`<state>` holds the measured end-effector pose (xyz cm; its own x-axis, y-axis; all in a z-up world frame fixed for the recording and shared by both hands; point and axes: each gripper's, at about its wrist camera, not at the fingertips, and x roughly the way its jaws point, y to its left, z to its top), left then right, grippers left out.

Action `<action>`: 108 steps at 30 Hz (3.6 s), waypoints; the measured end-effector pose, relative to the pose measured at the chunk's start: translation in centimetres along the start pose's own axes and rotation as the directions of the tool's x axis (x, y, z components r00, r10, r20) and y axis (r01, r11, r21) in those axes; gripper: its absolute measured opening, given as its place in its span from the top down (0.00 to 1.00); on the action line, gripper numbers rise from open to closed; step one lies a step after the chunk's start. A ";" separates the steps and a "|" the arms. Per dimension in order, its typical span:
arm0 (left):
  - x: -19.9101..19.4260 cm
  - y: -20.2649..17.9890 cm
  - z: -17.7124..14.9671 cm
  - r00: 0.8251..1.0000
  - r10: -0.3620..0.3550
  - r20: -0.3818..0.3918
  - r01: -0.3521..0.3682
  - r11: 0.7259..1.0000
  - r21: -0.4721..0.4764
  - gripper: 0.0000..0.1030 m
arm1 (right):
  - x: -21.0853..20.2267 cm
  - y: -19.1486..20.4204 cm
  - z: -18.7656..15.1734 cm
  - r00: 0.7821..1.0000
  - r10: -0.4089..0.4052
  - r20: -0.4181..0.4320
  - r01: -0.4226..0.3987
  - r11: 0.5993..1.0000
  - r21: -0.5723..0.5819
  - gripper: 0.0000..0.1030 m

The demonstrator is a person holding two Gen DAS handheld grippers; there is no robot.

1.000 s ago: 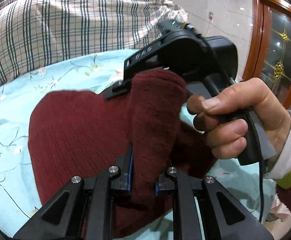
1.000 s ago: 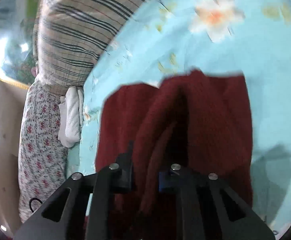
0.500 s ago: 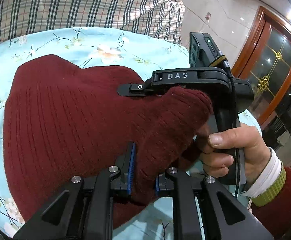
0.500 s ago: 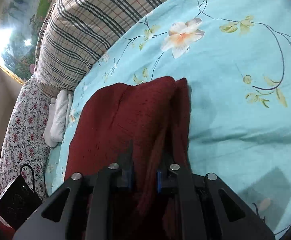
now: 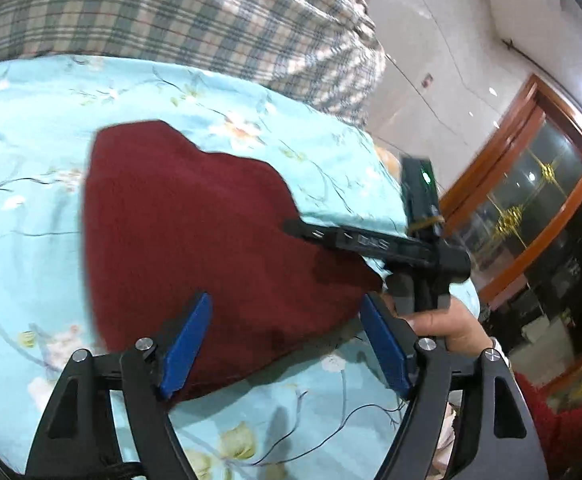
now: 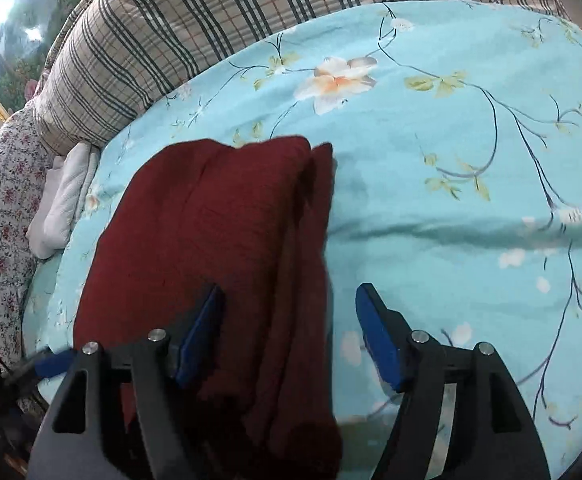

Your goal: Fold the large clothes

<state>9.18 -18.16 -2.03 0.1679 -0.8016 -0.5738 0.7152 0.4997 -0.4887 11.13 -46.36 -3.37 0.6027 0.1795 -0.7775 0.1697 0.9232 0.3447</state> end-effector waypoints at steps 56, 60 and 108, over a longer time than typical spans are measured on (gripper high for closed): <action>-11.0 18.5 -5.5 0.973 0.212 -0.086 -0.228 0.935 -0.271 0.33 | 12.6 18.6 -5.9 0.889 0.391 -0.238 -0.405 0.914 -0.011 0.58; -11.3 18.6 -5.7 0.977 0.206 -0.063 -0.215 0.921 -0.325 0.25 | 11.4 17.3 -5.7 0.905 0.356 -0.232 -0.359 0.933 0.031 0.44; -12.7 11.1 -10.7 0.985 0.171 -0.021 -0.172 0.982 -0.072 0.89 | 15.7 34.0 -1.4 0.905 0.294 -0.309 -0.380 0.884 -0.271 0.83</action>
<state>7.76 1.05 -7.19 0.2735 -0.6971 -0.6628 0.6247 0.6527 -0.4287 25.25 -11.69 -4.60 0.3541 0.5385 -0.7646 -0.2901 0.8405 0.4576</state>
